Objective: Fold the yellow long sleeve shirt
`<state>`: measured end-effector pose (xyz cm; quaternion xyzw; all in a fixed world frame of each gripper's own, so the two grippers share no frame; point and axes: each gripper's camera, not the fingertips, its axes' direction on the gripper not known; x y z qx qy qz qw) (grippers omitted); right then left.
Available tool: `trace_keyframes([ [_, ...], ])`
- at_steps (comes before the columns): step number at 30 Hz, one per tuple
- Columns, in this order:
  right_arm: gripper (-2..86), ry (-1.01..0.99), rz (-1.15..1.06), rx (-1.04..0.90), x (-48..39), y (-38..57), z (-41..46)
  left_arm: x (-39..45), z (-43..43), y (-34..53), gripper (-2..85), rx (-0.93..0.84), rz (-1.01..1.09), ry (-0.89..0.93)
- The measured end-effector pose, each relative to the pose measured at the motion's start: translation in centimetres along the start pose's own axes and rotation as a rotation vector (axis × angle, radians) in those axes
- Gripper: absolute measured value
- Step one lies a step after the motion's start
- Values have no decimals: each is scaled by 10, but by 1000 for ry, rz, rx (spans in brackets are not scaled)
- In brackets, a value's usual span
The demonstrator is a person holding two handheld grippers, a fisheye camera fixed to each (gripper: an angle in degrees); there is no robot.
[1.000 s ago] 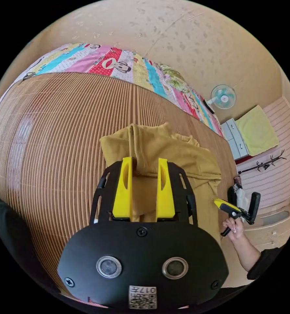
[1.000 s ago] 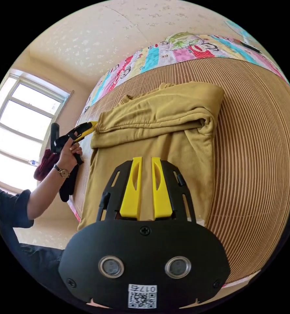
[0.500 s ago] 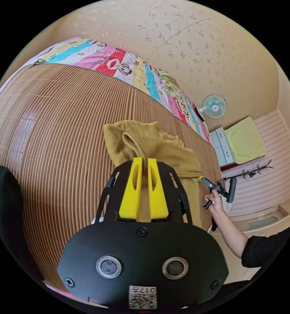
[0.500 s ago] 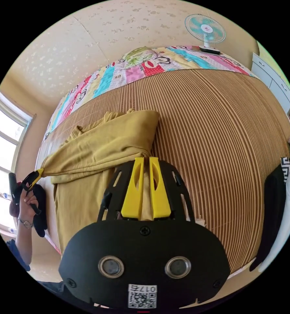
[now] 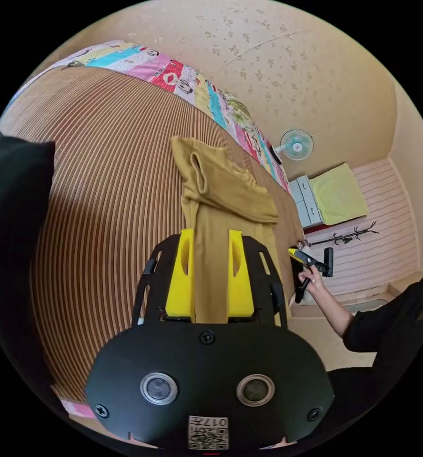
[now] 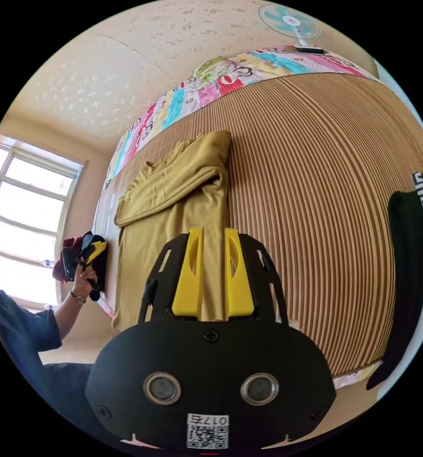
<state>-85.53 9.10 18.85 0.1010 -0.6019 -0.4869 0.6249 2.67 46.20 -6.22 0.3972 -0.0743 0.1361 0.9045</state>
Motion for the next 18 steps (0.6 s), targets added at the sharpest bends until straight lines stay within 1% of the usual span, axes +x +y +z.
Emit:
trace_keyframes([
  [1, 76, 21, -10, -49, 6, 17, -6, 1, -1, 11, 110, -41, -2, -9],
  [3, 79, 55, -9, -125, 17, 42, -13, 5, -6, 59, 113, -180, -24, -49],
  [6, 85, 5, 17, -234, 39, 79, -19, 2, -7, 112, 113, -310, -74, -64],
  [8, 89, -3, 52, -311, 57, 100, -20, -5, -8, 135, 112, -352, -131, -30],
  [10, 91, -31, 77, -322, 68, 110, -24, -8, -12, 145, 99, -347, -154, 15],
  [12, 92, -63, 105, -314, 79, 115, -31, -9, -13, 149, 72, -383, -156, -10],
  [14, 95, -98, 136, -305, 92, 117, -37, -9, -22, 150, 58, -354, -166, -9],
  [18, 102, -180, 156, -292, 110, 115, -48, -10, -50, 144, 48, -302, -181, 115],
])
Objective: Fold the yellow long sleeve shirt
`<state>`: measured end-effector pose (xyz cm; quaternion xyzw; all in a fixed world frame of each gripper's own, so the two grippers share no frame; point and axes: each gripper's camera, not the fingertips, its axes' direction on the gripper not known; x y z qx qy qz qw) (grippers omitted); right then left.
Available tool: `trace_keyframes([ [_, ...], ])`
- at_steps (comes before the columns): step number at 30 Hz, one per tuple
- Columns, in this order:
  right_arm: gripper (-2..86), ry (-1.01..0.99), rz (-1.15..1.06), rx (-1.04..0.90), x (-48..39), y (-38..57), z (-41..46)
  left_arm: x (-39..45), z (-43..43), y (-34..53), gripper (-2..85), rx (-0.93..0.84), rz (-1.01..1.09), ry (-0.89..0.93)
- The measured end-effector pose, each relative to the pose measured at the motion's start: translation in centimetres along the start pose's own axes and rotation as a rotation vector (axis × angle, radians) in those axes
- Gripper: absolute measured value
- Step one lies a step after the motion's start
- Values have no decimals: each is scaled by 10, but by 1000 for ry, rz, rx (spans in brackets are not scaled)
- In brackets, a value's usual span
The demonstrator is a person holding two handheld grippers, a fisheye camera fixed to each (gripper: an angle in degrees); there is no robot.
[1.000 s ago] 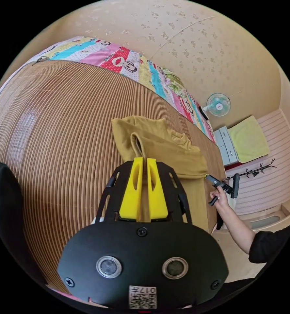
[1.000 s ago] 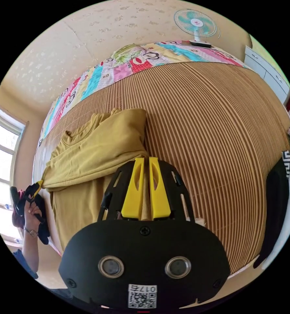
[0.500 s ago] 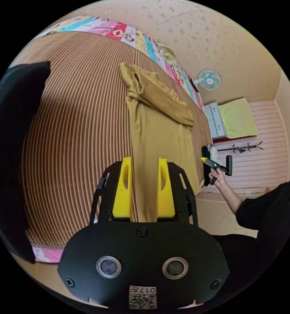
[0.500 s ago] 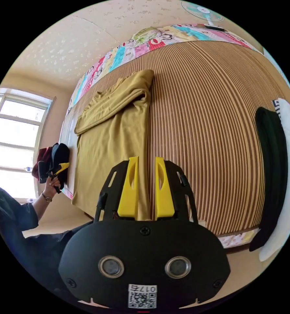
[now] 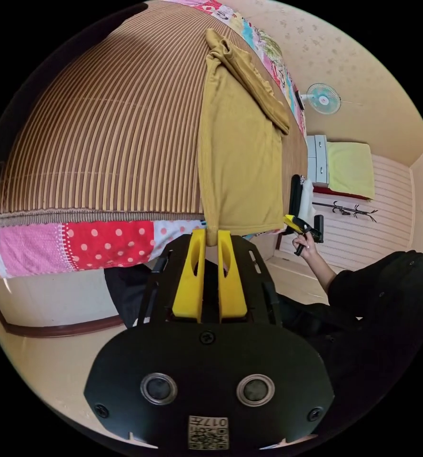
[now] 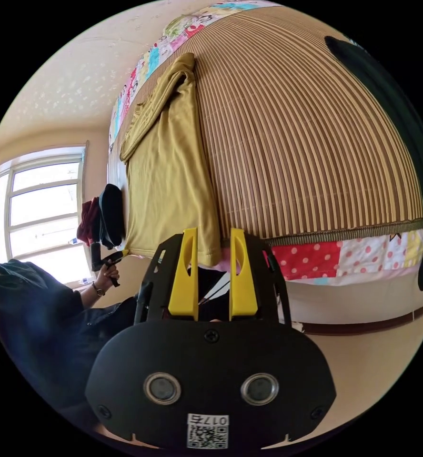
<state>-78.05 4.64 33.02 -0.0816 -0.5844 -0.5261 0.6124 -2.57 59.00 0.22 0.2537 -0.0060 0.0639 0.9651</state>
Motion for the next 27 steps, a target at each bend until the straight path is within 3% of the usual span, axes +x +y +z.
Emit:
trace_keyframes([
  [3, 109, -119, 36, -58, 22, -2, -4, -6, -21, -1, 47, 16, 4, 133],
  [10, 87, -311, 113, -104, 68, -6, -3, -24, -60, -7, 44, 24, 2, 179],
  [18, 48, -314, 123, -155, 84, -7, -2, -47, -87, -8, 45, 30, -33, 157],
  [23, 33, -414, -30, -46, 70, 12, -40, -50, -109, 7, 44, 54, -17, 372],
  [27, 30, -523, -20, 22, 71, 45, -73, -48, -120, 52, 44, 49, -98, 423],
])
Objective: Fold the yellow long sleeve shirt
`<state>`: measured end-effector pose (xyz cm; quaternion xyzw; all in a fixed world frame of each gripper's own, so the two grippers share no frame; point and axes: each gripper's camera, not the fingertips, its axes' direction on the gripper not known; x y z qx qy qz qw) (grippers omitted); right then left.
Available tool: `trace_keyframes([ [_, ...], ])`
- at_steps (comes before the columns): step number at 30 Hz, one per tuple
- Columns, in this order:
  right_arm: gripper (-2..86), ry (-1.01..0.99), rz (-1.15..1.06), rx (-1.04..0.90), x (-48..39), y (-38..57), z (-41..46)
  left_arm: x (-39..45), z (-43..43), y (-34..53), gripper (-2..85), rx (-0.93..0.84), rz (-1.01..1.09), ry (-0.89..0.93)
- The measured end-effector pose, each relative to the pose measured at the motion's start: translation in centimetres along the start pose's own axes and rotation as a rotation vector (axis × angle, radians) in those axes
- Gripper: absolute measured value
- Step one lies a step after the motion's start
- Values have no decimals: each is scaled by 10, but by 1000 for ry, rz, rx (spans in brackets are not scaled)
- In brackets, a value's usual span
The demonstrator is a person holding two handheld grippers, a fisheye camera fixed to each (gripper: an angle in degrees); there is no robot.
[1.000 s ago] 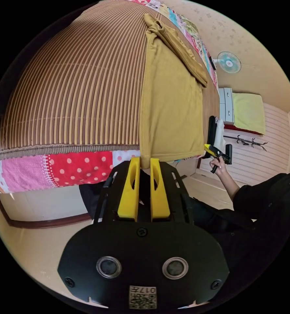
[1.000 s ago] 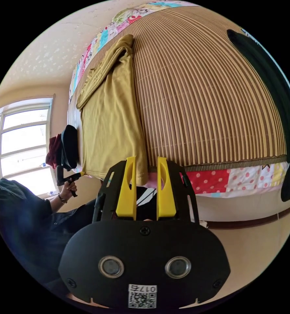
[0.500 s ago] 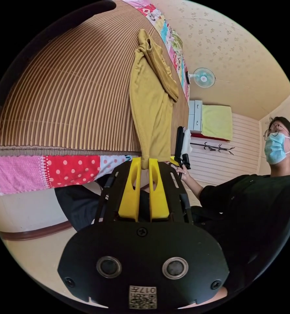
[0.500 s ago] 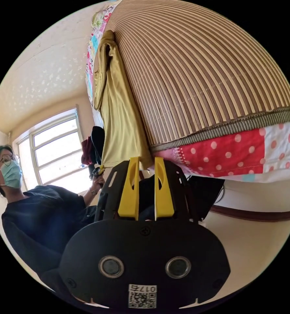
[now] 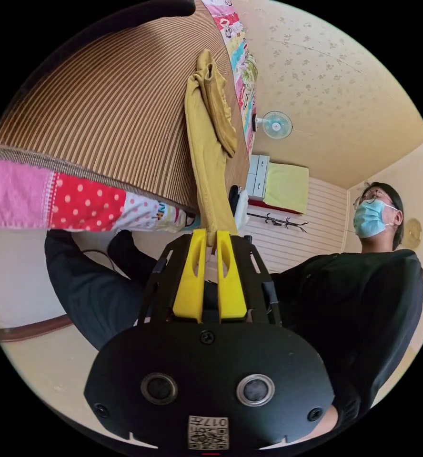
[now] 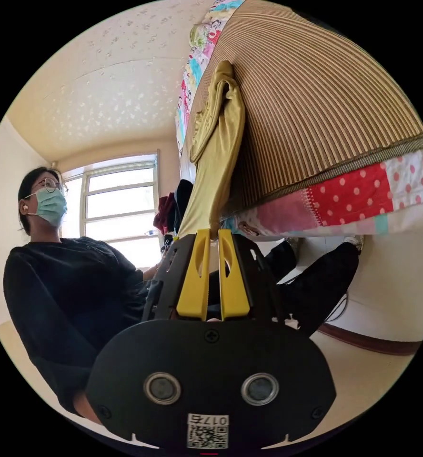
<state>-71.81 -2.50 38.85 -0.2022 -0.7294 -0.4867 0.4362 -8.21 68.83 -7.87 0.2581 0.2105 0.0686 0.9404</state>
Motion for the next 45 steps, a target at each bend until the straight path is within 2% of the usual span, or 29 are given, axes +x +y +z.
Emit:
trace_keyframes([
  [4, 27, -111, 105, 111, -9, 69, -24, -11, -7, 50, 44, 63, -100, 99],
  [6, 27, -167, 103, 201, -18, 83, -31, -13, -9, 60, 44, 163, -88, 244],
  [9, 27, -242, 21, 302, -28, 62, -29, -5, -8, 34, 44, 289, 22, 336],
  [13, 25, -345, -79, 395, -19, -19, -8, 3, 2, -21, 44, 445, 115, 397],
  [17, 25, -339, -100, 466, -11, -107, 15, 9, 14, -106, 43, 536, 138, 346],
  [21, 26, -339, -46, 517, -4, -174, 33, 30, 27, -191, 43, 555, 208, 214],
  [27, 29, -211, 70, 537, 10, -273, 63, 30, 62, -281, 45, 549, 163, -2],
  [29, 30, -131, 141, 531, 21, -301, 77, 21, 74, -297, 49, 525, 137, -36],
  [31, 32, -137, 181, 539, 28, -314, 87, 13, 81, -304, 60, 504, 130, -68],
  [33, 36, -172, 160, 554, 25, -321, 95, 7, 76, -293, 96, 545, 154, -76],
  [35, 43, -119, 110, 611, 6, -319, 95, 2, 67, -273, 111, 583, 166, -81],
  [39, 54, 79, -14, 496, -41, -319, 117, -13, 69, -217, 138, 524, 150, -182],
  [41, 60, 262, -97, 349, -75, -315, 157, -23, 83, -196, 154, 440, 149, -206],
  [45, 81, 431, -193, 77, -115, -308, 247, -42, 121, -163, 177, 291, 158, -268],
])
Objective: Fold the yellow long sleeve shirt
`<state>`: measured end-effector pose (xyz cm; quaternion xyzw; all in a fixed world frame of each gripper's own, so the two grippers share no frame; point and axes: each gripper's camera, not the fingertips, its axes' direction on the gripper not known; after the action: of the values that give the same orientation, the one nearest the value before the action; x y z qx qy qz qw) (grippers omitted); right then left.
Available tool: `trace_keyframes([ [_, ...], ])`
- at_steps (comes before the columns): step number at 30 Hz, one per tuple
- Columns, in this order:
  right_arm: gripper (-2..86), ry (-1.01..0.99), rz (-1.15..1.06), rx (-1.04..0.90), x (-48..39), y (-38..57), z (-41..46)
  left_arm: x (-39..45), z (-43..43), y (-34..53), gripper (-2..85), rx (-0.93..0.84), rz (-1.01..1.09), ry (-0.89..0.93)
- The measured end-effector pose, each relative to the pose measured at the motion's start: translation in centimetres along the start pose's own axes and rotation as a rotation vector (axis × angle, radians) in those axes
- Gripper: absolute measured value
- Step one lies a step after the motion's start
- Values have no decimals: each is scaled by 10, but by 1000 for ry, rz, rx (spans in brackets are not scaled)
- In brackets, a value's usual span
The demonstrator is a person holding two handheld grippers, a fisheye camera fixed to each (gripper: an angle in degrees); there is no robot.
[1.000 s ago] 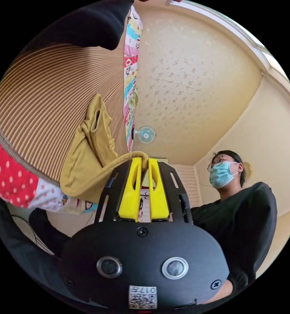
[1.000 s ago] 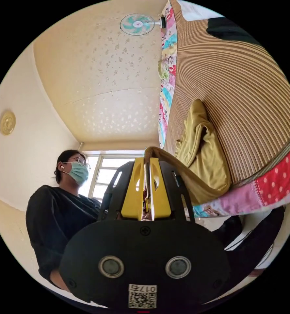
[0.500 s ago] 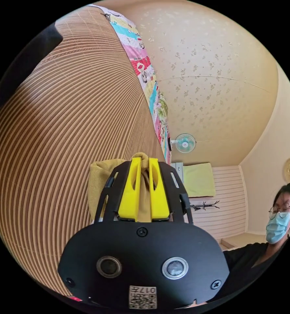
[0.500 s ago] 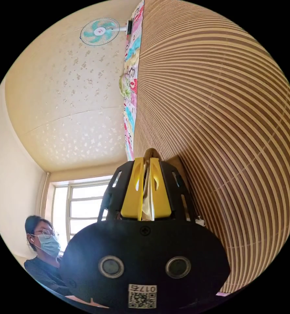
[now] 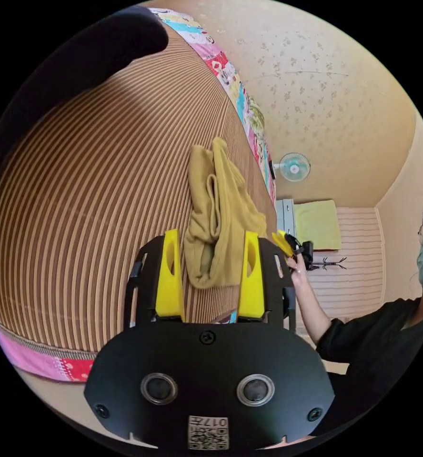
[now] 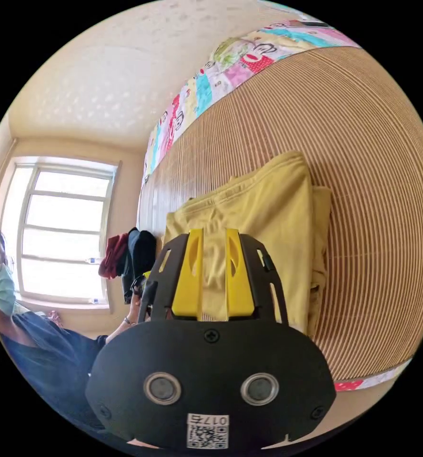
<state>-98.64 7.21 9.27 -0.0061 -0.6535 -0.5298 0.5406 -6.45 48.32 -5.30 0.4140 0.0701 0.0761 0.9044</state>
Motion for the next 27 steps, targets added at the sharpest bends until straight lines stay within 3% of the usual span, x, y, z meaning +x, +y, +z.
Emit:
trace_keyframes([
  [5, 125, 57, -158, -299, -109, 0, 124, -2, 34, 21, 83, -129, 1, -64],
  [9, 154, 96, -169, -515, -166, 0, 224, 5, 32, 42, 51, -50, 51, 2],
  [14, 200, 451, -250, -659, -239, 21, 338, 19, 38, 59, 49, -36, 61, -45],
  [20, 140, 925, -480, -676, -264, 76, 410, 41, 53, 75, 46, -40, 126, -175],
  [24, 102, 838, -489, -623, -261, 86, 392, 61, 63, 84, 49, -64, 223, -112],
  [27, 89, 493, -422, -518, -238, 79, 327, 64, 63, 86, 73, -58, 253, 119],
])
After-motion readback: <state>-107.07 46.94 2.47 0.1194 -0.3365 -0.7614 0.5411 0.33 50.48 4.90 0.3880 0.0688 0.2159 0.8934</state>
